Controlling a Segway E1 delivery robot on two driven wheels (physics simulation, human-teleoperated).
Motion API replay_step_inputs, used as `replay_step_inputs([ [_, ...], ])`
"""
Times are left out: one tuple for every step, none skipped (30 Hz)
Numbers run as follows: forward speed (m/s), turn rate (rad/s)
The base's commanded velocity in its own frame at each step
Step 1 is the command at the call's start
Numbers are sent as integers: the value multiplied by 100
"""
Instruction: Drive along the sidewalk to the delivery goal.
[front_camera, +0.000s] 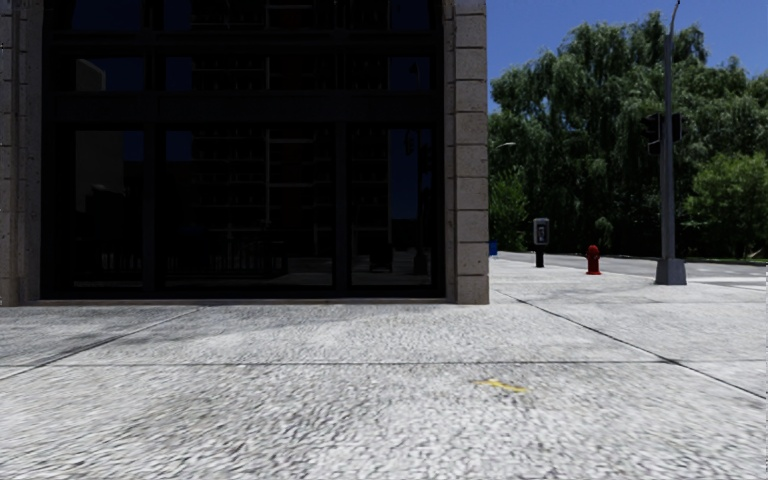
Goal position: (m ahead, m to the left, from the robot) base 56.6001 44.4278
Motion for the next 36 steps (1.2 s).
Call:
replay_step_inputs([
  [147, -4],
  [143, -6],
  [137, -9],
  [137, -9],
  [131, -21],
  [121, -28],
  [117, -32],
  [117, -32],
  [116, -33],
  [115, -34],
  [115, -34],
  [115, -34],
  [115, -37],
  [115, -40],
  [115, -40],
  [115, -40],
  [115, -41],
  [115, -41],
  [115, -41],
  [115, -41],
  [115, -41],
  [115, -41],
  [115, -42],
  [115, -43],
  [115, -44],
  [115, -44],
  [115, -44],
  [117, -44],
  [125, -44],
  [125, -44],
  [134, -44],
  [138, -44],
  [139, -44],
  [139, -44],
  [139, -44],
  [140, -44],
])
